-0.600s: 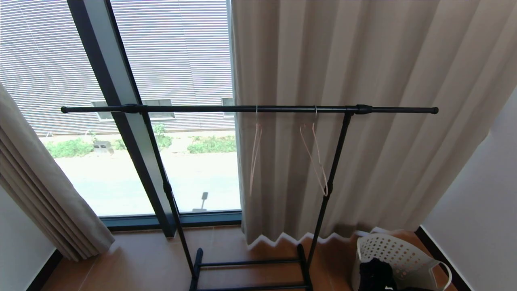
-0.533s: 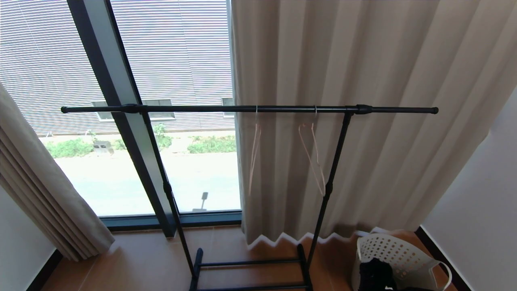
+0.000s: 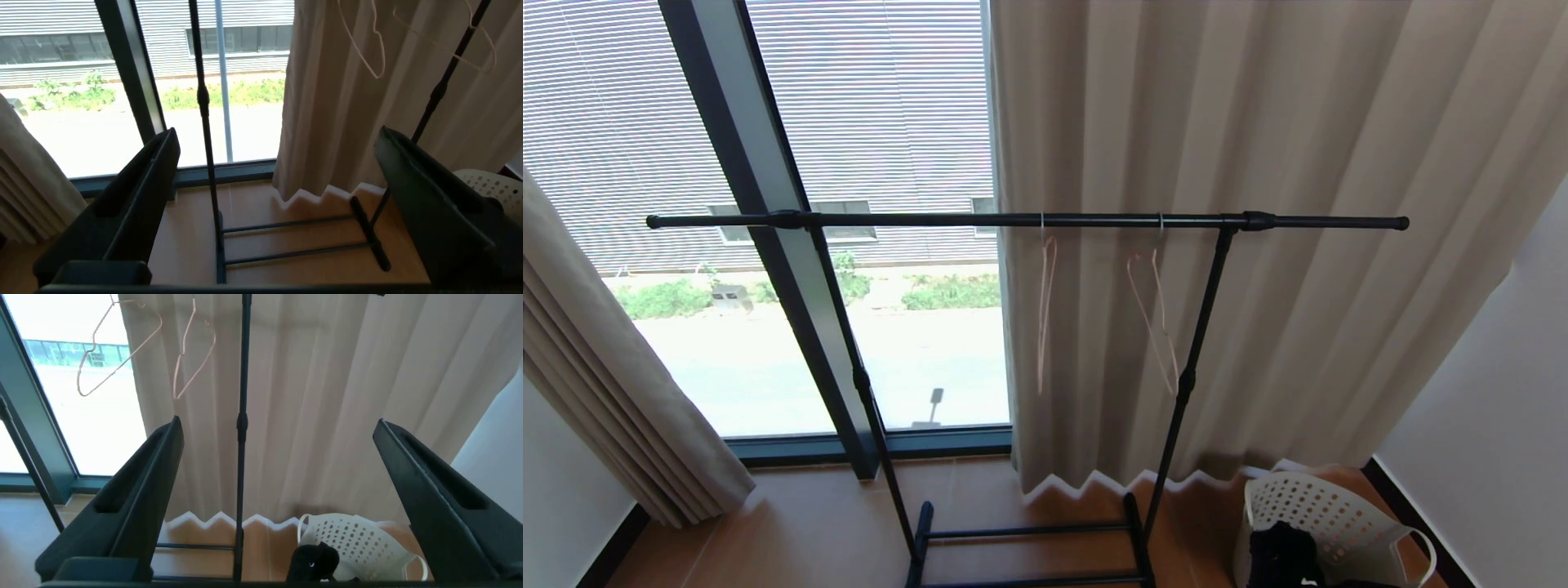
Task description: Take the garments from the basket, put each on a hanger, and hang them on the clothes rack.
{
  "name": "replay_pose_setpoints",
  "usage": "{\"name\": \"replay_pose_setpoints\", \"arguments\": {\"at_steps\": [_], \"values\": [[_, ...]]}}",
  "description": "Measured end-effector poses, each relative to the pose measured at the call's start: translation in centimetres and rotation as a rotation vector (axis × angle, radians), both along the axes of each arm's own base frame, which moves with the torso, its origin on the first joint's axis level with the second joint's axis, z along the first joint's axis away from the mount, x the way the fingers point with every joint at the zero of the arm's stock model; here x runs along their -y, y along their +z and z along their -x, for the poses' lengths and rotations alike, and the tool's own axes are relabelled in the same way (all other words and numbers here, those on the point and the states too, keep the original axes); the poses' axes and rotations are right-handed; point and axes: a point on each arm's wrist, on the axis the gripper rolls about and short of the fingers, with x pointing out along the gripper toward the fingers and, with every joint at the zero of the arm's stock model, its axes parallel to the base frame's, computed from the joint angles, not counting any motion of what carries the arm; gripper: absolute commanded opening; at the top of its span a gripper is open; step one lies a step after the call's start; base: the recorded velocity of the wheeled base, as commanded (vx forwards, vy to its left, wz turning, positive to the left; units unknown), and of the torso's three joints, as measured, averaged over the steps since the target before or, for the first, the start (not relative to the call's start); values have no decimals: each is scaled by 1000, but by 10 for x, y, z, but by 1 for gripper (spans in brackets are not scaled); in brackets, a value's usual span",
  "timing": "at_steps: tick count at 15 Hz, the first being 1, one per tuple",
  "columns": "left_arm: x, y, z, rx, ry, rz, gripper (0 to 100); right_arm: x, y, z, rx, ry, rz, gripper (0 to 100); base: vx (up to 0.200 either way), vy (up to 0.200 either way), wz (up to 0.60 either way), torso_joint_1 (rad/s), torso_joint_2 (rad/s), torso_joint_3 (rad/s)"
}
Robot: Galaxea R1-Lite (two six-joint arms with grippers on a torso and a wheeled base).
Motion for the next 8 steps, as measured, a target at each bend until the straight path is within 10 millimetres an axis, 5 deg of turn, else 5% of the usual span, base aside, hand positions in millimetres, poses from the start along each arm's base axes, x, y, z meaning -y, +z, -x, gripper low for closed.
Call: {"name": "replay_pose_setpoints", "arguments": {"at_steps": [8], "values": [[0,0,0,0,-1,0,100,0,0,0,0,0,0,100,0,0,0,0,0,0]]}}
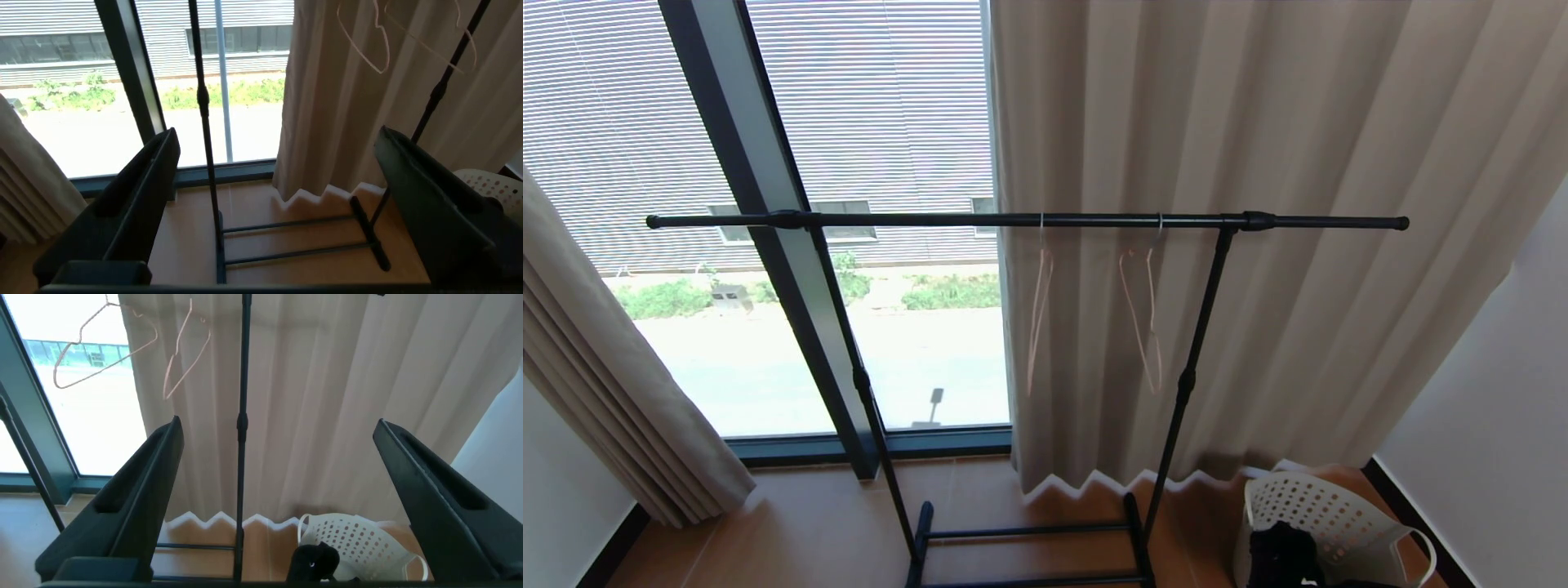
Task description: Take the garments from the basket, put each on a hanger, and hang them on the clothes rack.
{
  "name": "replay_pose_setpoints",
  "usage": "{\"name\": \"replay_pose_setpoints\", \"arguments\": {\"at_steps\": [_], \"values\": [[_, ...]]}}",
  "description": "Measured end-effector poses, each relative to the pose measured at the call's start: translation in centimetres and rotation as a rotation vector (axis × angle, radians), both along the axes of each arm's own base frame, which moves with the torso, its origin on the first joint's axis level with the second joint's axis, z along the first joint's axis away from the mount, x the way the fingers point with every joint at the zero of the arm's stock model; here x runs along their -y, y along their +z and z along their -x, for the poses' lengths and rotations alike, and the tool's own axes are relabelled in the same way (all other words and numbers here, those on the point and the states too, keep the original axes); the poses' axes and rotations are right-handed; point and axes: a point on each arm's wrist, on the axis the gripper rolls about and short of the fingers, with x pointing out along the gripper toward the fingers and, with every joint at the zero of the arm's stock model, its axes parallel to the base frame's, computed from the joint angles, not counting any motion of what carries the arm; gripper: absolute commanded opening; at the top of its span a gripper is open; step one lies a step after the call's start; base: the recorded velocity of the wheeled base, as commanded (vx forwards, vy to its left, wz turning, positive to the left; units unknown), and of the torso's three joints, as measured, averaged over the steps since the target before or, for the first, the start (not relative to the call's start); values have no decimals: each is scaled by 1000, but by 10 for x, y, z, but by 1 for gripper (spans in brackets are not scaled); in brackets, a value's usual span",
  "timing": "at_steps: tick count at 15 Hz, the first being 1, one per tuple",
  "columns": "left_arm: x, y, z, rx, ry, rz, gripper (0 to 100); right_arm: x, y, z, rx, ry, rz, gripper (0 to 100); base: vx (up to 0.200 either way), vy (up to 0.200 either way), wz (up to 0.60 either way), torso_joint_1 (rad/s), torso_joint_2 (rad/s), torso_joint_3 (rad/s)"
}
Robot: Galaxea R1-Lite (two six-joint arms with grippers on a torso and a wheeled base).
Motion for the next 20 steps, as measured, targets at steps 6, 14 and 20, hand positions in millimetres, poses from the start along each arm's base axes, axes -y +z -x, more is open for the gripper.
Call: {"name": "replay_pose_setpoints", "arguments": {"at_steps": [6,14,20], "values": [[0,0,0,0,1,0,100,0,0,0,0,0,0,100,0,0,0,0,0,0],[0,0,0,0,0,0,100,0,0,0,0,0,0,100,0,0,0,0,0,0],[0,0,0,0,0,-1,100,0,0,0,0,0,0,100,0,0,0,0,0,0]]}}
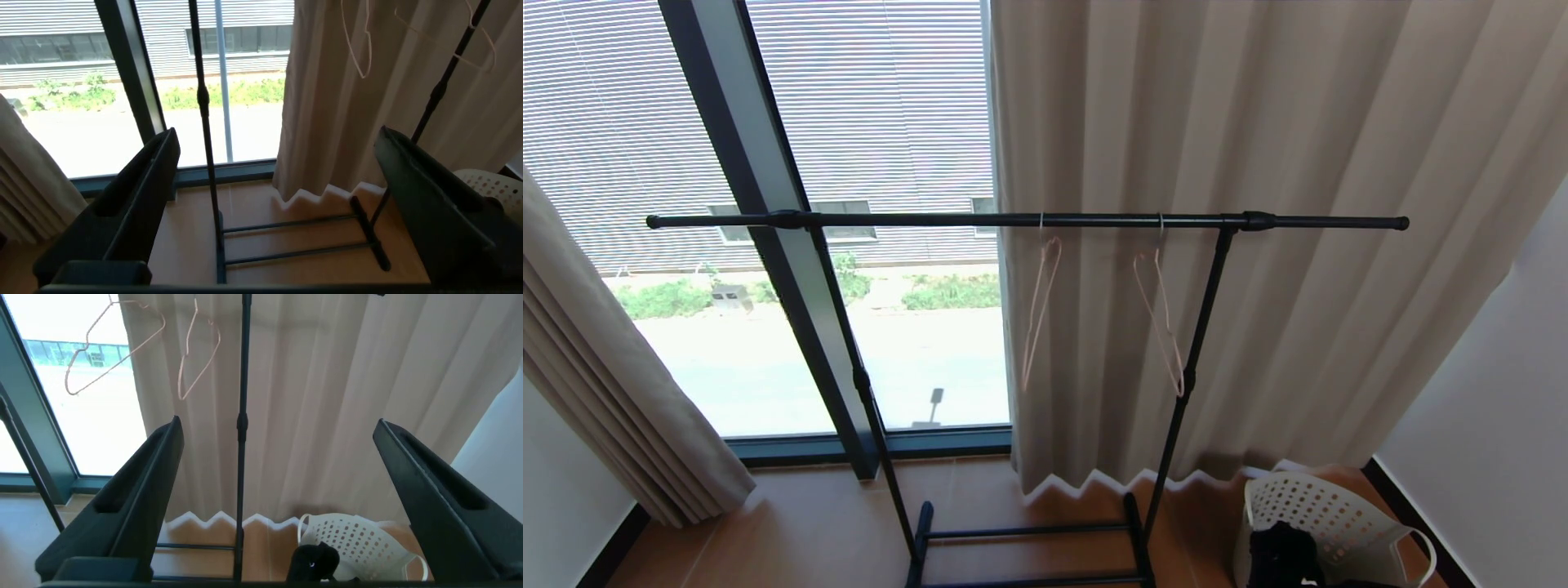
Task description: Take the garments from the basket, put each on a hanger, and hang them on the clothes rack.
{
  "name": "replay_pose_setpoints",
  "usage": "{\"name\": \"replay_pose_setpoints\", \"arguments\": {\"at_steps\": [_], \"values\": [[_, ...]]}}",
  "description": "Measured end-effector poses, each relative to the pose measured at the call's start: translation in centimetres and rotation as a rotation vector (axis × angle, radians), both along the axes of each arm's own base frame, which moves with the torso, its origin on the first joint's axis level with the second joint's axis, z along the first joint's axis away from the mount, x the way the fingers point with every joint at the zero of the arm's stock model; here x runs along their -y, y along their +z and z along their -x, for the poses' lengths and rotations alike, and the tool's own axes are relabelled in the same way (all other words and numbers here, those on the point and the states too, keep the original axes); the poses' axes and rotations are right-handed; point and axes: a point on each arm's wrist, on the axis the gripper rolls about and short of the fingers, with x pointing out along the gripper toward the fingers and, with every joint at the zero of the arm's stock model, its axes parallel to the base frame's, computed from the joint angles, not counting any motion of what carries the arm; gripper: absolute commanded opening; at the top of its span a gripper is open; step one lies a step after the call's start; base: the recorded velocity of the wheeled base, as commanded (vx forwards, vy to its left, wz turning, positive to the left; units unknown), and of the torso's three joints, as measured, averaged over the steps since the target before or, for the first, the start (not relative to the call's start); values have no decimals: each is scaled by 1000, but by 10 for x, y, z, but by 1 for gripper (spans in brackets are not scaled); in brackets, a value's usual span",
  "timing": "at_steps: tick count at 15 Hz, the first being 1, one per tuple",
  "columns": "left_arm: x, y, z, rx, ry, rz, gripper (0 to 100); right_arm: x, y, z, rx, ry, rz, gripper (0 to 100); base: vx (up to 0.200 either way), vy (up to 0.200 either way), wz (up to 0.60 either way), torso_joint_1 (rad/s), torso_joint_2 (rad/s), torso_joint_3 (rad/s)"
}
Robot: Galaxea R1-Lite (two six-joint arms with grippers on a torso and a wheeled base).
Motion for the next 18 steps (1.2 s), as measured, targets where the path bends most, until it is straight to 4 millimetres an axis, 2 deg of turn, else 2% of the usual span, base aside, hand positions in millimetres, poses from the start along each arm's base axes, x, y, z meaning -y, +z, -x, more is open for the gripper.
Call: {"name": "replay_pose_setpoints", "arguments": {"at_steps": [18], "values": [[0,0,0,1,-2,3,100,0,0,0,-1,5,3,100,0,0,0,0,0,0]]}}
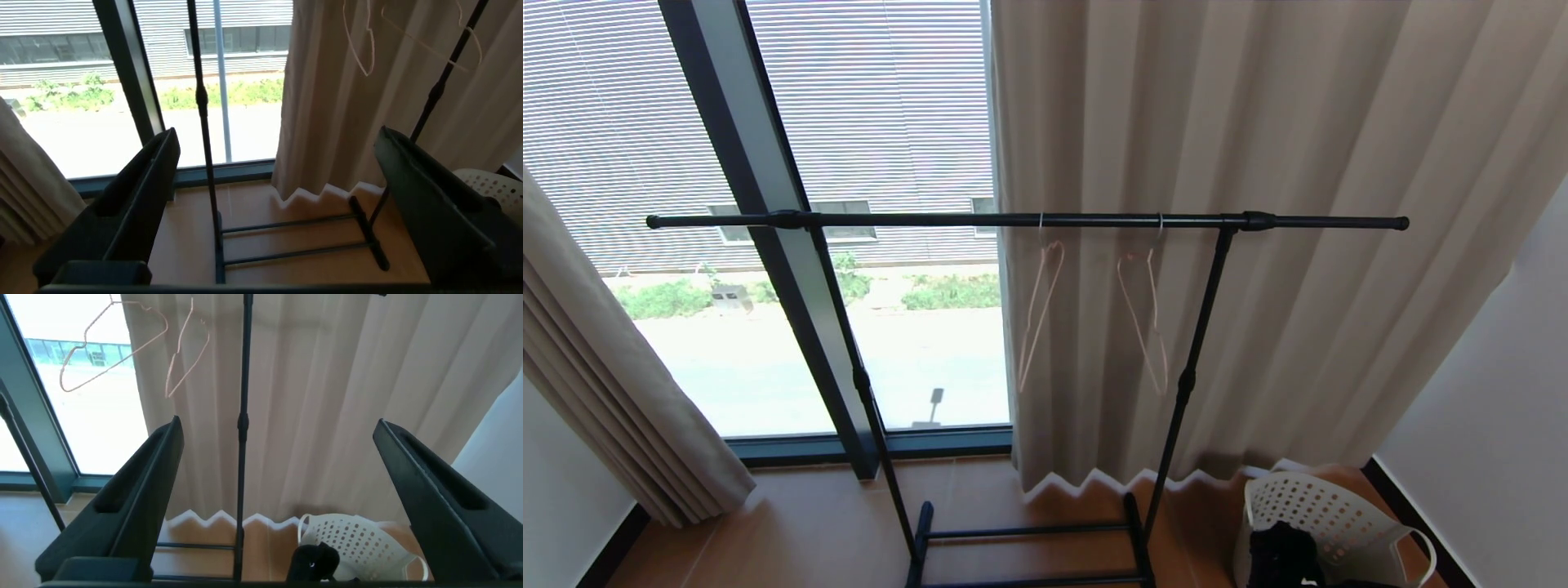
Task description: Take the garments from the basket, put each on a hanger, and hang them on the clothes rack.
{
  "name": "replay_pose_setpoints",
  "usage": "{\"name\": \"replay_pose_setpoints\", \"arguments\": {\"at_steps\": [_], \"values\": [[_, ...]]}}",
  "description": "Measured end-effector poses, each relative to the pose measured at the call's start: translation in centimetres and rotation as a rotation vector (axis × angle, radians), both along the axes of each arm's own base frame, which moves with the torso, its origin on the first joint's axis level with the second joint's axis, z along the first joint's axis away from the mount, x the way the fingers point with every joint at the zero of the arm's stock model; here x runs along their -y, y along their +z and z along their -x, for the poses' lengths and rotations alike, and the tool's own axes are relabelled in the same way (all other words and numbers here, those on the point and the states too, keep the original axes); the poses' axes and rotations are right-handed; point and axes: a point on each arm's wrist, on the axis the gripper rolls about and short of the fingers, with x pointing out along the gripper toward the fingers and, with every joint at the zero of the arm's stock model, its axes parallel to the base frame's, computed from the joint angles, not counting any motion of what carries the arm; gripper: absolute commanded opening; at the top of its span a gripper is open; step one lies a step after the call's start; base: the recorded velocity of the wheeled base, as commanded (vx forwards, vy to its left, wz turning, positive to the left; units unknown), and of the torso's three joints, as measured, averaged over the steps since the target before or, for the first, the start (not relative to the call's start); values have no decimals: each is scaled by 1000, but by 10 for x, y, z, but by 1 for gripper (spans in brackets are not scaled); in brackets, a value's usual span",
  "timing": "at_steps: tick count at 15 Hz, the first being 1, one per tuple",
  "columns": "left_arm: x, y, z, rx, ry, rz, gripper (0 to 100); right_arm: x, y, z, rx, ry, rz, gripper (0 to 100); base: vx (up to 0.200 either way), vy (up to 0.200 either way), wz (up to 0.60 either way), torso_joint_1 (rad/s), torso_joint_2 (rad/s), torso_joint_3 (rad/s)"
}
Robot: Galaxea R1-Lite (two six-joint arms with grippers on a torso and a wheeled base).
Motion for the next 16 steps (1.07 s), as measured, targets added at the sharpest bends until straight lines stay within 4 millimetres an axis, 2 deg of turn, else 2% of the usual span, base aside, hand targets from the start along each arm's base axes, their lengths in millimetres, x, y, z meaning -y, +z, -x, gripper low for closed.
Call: {"name": "replay_pose_setpoints", "arguments": {"at_steps": [11,16], "values": [[0,0,0,0,-3,8,100,0,0,0,-2,6,5,100,0,0,0,0,0,0],[0,1,0,1,-2,8,100,0,0,0,-2,7,6,100,0,0,0,-126,287,153]]}}
